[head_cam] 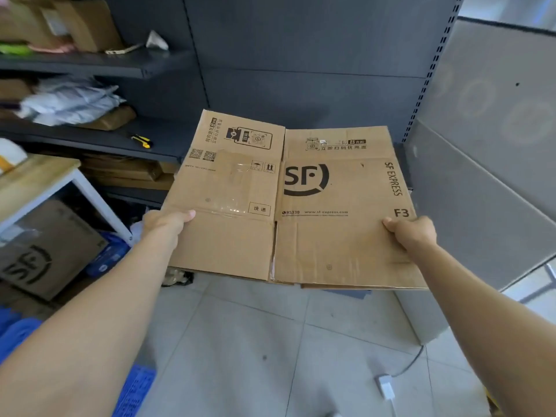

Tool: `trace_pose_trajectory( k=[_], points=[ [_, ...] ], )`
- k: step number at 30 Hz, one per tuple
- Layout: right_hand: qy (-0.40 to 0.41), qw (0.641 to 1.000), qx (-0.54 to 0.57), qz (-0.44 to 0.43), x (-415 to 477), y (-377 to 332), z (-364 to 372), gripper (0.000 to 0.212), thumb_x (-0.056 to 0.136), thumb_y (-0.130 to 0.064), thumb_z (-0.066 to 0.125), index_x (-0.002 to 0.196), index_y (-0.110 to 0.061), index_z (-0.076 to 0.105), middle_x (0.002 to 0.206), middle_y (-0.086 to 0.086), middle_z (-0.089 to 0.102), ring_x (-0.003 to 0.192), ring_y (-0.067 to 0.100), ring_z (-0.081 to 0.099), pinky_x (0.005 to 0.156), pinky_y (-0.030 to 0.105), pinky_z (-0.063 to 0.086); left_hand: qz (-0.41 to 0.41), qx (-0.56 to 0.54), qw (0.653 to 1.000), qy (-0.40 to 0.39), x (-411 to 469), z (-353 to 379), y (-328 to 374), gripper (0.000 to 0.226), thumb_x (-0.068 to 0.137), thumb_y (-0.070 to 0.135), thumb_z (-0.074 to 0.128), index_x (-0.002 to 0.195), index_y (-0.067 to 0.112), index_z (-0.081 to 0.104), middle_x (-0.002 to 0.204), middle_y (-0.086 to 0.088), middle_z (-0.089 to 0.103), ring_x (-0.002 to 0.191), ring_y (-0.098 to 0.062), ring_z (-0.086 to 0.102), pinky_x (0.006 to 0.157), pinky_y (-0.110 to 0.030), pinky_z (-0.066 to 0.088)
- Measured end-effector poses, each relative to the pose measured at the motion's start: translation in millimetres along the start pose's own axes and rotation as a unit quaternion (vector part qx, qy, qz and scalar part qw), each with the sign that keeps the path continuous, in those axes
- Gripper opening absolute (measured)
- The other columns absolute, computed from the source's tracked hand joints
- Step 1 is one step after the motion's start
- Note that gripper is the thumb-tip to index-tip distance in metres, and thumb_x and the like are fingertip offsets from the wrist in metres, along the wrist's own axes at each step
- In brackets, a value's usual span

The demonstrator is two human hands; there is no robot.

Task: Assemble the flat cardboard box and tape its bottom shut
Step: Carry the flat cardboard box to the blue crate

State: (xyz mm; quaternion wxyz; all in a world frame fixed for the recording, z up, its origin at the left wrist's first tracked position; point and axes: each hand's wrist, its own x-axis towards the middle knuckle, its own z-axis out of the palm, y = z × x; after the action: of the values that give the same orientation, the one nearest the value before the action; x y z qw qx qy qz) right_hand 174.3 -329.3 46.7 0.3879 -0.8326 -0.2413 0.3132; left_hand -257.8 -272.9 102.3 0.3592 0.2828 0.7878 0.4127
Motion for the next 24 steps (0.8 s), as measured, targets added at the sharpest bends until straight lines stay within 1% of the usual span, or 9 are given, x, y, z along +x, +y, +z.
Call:
trace_pose_trajectory(
  k=[2,4,8,12,15,17,21,24],
  points=[
    [-0.012,1.000,-0.001,-0.005,-17,1,10,0.060,0.056,-0.052,0.074,0.102,-0.017,0.057,0.098,0.006,0.067,0.099,0.034,0.063,0.100,0.053,0.043,0.000,0.003,1.000,0.025,-8,-27,-8,0.070,0.074,0.026,0.080,0.129,-0.001,0.047,0.128,-0.015,0.056,0.116,-0.036,0.053,0.100,-0.044,0.042],
    [-0.036,0.999,0.002,-0.018,-33,-5,18,0.056,0.060,-0.049,0.076,0.102,-0.017,0.056,0.097,0.006,0.067,0.097,0.033,0.063,0.099,0.052,0.044,-0.011,-0.002,0.999,0.044,-17,-54,-19,0.071,0.073,0.027,0.080,0.130,0.002,0.045,0.129,-0.015,0.055,0.116,-0.035,0.053,0.101,-0.046,0.041],
    [-0.089,0.994,-0.011,-0.066,-61,-22,31,0.060,0.060,-0.048,0.076,0.107,-0.016,0.055,0.100,0.004,0.065,0.097,0.031,0.062,0.099,0.052,0.044,-0.039,-0.016,0.995,0.095,-41,-107,-46,0.074,0.068,0.031,0.083,0.126,0.003,0.047,0.127,-0.015,0.056,0.111,-0.035,0.055,0.096,-0.048,0.045],
    [-0.119,0.986,-0.022,-0.113,-87,-26,35,0.042,0.070,-0.041,0.076,0.096,-0.019,0.051,0.091,0.001,0.059,0.100,0.032,0.060,0.102,0.053,0.040,-0.058,-0.034,0.988,0.142,-72,-144,-70,0.078,0.069,0.033,0.083,0.129,0.001,0.046,0.132,-0.015,0.054,0.113,-0.036,0.054,0.095,-0.044,0.044],
    [-0.151,0.979,-0.024,-0.133,-111,-30,38,0.033,0.072,-0.038,0.076,0.084,-0.022,0.050,0.089,-0.001,0.059,0.102,0.032,0.059,0.103,0.054,0.038,-0.071,-0.056,0.983,0.159,-93,-170,-89,0.078,0.071,0.032,0.082,0.132,0.001,0.044,0.132,-0.014,0.054,0.114,-0.035,0.054,0.095,-0.044,0.044],
    [-0.172,0.975,-0.024,-0.140,-130,-34,45,0.034,0.071,-0.038,0.076,0.088,-0.021,0.053,0.090,-0.001,0.059,0.103,0.032,0.059,0.102,0.054,0.038,-0.079,-0.067,0.979,0.178,-104,-190,-101,0.077,0.073,0.031,0.081,0.132,0.001,0.042,0.133,-0.015,0.053,0.115,-0.034,0.054,0.094,-0.043,0.043],
    [-0.205,0.964,-0.029,-0.168,-176,-48,70,0.041,0.072,-0.037,0.076,0.099,-0.020,0.050,0.097,0.001,0.059,0.104,0.031,0.057,0.103,0.054,0.038,-0.102,-0.090,0.966,0.218,-121,-242,-119,0.078,0.073,0.032,0.081,0.132,0.003,0.040,0.133,-0.015,0.052,0.116,-0.034,0.053,0.092,-0.044,0.042],
    [-0.230,0.955,-0.026,-0.186,-218,-57,94,0.043,0.074,-0.037,0.075,0.104,-0.018,0.050,0.101,0.002,0.057,0.105,0.030,0.056,0.103,0.053,0.037,-0.108,-0.118,0.957,0.243,-128,-290,-135,0.078,0.071,0.032,0.083,0.131,0.004,0.040,0.130,-0.016,0.055,0.113,-0.034,0.055,0.086,-0.044,0.043]
  ],
)
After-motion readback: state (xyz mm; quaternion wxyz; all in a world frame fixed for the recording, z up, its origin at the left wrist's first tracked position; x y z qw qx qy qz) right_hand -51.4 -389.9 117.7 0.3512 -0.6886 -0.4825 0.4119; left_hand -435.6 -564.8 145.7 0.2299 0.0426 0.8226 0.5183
